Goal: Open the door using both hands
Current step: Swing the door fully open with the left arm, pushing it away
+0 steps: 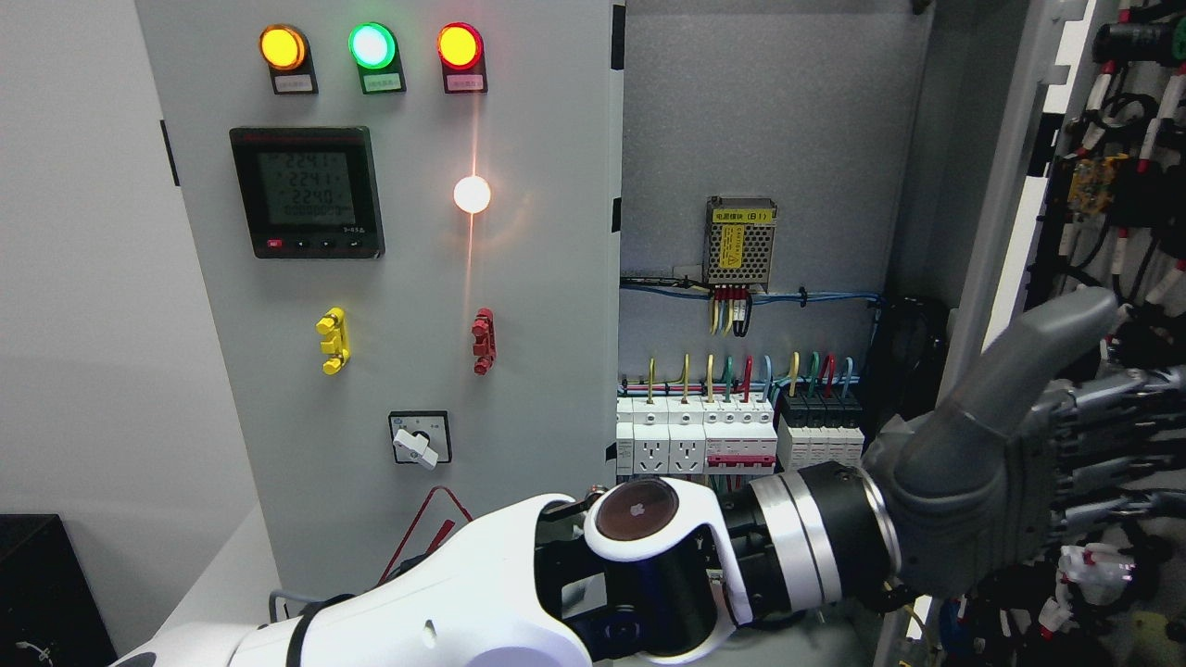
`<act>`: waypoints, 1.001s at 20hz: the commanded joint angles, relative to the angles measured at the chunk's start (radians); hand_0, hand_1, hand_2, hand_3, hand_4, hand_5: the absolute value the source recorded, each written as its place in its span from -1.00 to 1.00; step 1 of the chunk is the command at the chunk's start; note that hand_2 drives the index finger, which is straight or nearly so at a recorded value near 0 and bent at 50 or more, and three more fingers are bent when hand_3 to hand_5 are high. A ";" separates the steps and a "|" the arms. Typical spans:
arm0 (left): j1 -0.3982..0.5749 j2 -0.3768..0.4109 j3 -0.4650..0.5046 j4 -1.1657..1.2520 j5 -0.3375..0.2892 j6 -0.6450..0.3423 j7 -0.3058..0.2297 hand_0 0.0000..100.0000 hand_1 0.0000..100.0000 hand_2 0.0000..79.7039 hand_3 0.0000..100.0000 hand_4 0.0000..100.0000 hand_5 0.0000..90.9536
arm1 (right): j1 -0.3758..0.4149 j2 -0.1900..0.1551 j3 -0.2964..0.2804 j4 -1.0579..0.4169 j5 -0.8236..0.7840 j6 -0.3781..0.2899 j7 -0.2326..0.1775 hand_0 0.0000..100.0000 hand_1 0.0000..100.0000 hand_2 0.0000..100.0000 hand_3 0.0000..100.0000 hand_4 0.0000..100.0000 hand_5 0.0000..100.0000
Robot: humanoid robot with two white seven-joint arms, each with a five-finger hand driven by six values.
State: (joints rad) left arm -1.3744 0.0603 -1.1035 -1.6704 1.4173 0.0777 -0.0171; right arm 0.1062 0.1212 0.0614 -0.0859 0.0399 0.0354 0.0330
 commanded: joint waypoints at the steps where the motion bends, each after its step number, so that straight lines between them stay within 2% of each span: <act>1: -0.006 -0.154 -0.016 0.118 -0.023 0.001 -0.006 -1.00 -1.00 -1.00 -1.00 -1.00 -1.00 | 0.000 0.000 0.000 0.000 0.000 0.000 0.001 -1.00 -1.00 -1.00 -1.00 -1.00 -1.00; 8: -0.032 -0.235 -0.029 0.205 -0.034 -0.001 -0.006 -1.00 -1.00 -1.00 -1.00 -1.00 -1.00 | 0.000 0.000 0.000 0.000 0.000 0.000 0.001 -1.00 -1.00 -1.00 -1.00 -1.00 -1.00; 20: -0.048 -0.243 -0.030 0.242 -0.035 -0.006 -0.006 -1.00 -1.00 -1.00 -1.00 -1.00 -1.00 | 0.000 0.000 0.000 0.000 0.000 0.000 0.001 -1.00 -1.00 -1.00 -1.00 -1.00 -1.00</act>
State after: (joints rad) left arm -1.4111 -0.1315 -1.1279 -1.4909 1.3826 0.0739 -0.0227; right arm 0.1062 0.1212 0.0614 -0.0859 0.0399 0.0355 0.0330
